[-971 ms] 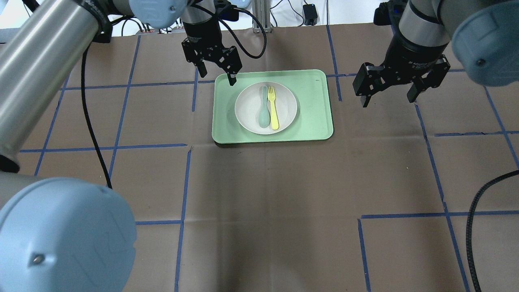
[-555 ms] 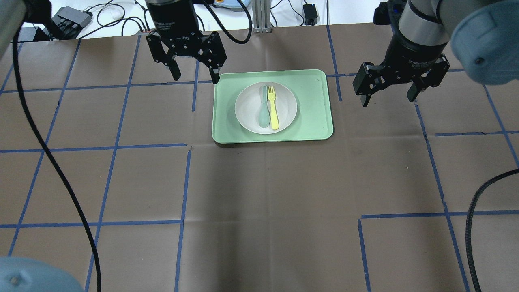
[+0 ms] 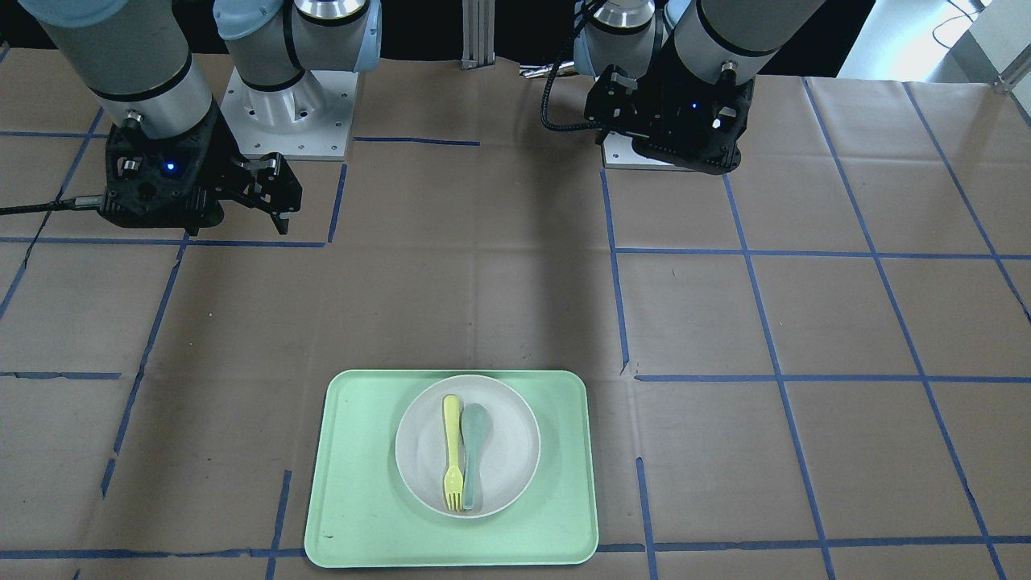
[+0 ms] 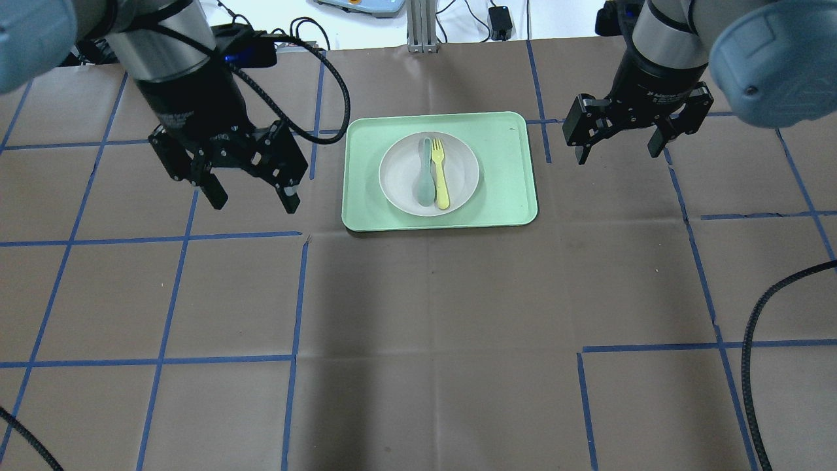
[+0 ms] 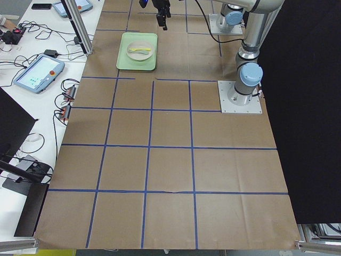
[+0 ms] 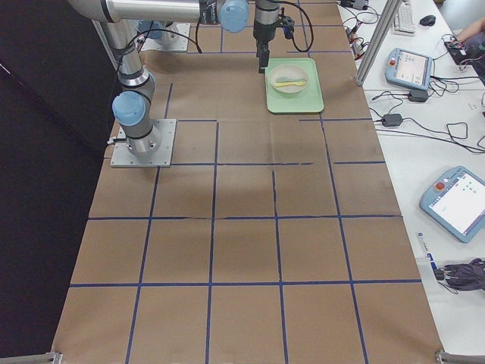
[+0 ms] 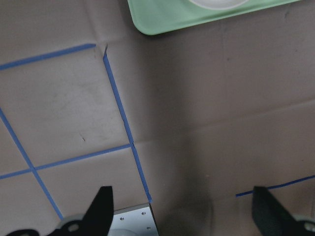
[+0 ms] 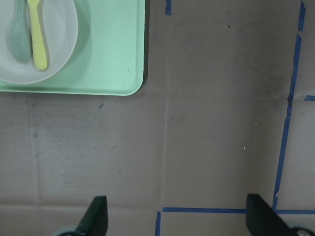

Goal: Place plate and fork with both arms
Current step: 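Raise the left gripper away while the right gripper moves above the plate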

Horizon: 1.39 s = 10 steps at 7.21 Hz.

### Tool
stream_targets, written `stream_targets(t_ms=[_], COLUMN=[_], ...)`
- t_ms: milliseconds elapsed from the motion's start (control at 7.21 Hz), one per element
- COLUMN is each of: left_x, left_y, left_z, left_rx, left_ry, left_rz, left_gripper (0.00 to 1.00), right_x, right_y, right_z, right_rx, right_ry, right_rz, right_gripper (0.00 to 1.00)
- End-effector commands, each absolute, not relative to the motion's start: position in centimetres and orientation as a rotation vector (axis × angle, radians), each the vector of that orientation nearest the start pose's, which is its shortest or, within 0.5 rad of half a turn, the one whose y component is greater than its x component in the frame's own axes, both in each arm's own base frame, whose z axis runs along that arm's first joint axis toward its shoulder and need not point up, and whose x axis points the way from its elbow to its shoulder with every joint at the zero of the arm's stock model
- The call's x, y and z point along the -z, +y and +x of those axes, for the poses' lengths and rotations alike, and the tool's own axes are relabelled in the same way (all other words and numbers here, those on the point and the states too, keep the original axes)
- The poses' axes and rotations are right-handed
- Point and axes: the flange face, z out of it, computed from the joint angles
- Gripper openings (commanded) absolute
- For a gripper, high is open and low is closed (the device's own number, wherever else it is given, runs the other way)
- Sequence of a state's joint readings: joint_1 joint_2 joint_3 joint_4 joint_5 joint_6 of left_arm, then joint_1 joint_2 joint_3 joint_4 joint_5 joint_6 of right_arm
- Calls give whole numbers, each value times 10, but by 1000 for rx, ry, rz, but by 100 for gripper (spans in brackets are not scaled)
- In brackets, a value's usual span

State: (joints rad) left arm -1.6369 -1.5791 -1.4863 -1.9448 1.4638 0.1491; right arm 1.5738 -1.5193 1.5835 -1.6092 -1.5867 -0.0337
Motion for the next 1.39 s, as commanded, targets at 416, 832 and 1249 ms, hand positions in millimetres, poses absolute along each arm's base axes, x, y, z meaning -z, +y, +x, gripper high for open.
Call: stream_targets(t_ms=[416, 832, 1249], left_x=[-502, -495, -498], left_y=[-399, -422, -432], left_z=[-126, -129, -128], left_rx=[-294, -130, -26], left_ry=[3048, 3119, 3119], left_rz=[249, 231, 214], left_gripper=[100, 100, 100], right_x=[-442, -418, -363], right_y=[-582, -628, -644], right_z=[222, 290, 330], right_rx=[-21, -20, -117], right_ry=[3157, 3116, 3132], right_rz=[-53, 36, 66], right_gripper=[100, 100, 100])
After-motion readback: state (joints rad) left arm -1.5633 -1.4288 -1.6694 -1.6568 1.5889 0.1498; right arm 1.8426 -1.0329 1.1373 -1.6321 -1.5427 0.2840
